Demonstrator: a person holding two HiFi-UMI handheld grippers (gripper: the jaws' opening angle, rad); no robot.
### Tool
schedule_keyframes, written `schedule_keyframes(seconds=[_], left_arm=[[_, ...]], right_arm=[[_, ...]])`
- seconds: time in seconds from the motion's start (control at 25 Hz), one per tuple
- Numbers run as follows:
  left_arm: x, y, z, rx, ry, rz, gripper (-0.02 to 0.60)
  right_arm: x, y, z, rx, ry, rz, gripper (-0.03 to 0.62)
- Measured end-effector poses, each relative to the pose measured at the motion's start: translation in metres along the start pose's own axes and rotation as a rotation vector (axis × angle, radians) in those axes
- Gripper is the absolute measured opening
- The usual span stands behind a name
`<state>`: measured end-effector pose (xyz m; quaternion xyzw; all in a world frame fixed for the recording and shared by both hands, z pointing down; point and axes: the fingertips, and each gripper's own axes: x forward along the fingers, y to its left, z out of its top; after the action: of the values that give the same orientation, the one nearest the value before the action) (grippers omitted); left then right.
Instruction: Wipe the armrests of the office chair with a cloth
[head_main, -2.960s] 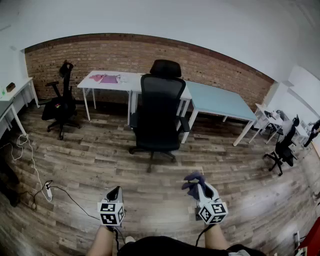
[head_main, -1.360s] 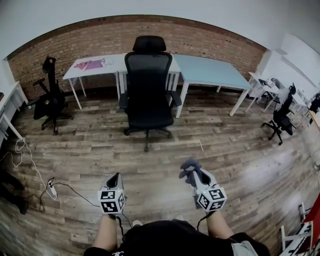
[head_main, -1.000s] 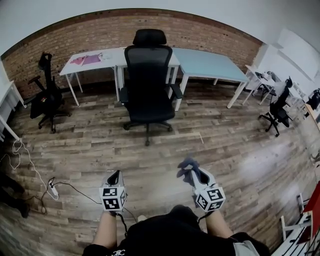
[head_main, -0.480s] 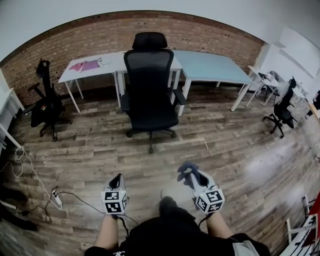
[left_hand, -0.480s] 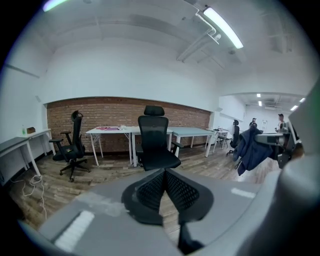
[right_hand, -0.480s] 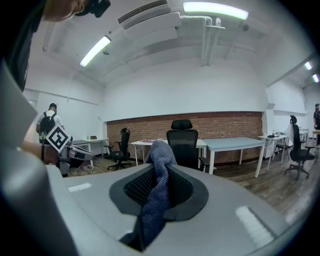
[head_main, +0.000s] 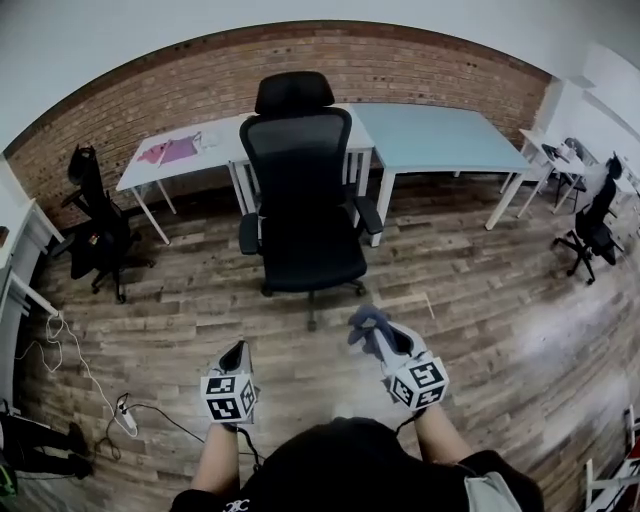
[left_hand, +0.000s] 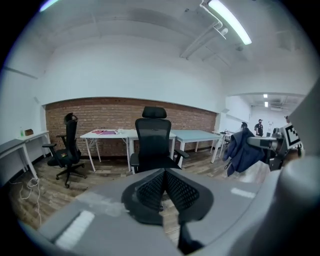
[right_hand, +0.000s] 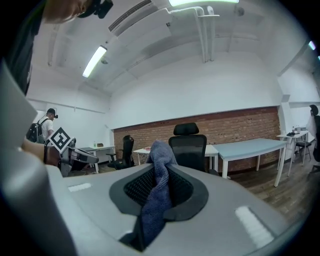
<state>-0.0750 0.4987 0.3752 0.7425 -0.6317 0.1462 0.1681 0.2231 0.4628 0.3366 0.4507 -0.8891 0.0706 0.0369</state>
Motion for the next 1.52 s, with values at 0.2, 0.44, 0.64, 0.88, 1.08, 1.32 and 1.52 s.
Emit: schedule_keyframes(seconds=[0.2, 0.44, 0.64, 0.88, 1.08, 1.32, 1.52], left_arm=[[0.057, -0.021, 0.03, -0.031, 0.001, -0.021, 0.006], [0.101, -0.033, 0.046, -0.041, 0.005, -0.009, 0.006], [0.133, -0.03, 0.047, -0.064, 0.029, -0.003, 0.006], [0.183, -0.019, 0.051, -0.058, 0.042, -0.024, 0.006], [0.232, -0.007, 0.073, -0.022, 0.046, -0.061, 0.006], [0.293, 0.029, 0.104, -0.022, 0.054, -0.09, 0.006], [0.341, 0.083, 0.139, -0.069, 0.058, -0.103, 0.006]], right_arm=[[0.033, -0.049, 0.002, 0.05, 0.017, 0.048, 0.057], [0.057, -0.092, -0.009, 0.09, 0.073, 0.068, 0.056], [0.079, -0.107, -0.015, 0.077, 0.11, 0.078, 0.057], [0.115, -0.119, -0.023, 0.054, 0.139, 0.072, 0.057], [0.158, -0.137, -0.017, 0.02, 0.159, 0.045, 0.057], [0.23, -0.162, -0.005, 0.019, 0.172, 0.023, 0.057], [0.309, -0.174, 0.017, 0.032, 0.179, -0.002, 0.055]])
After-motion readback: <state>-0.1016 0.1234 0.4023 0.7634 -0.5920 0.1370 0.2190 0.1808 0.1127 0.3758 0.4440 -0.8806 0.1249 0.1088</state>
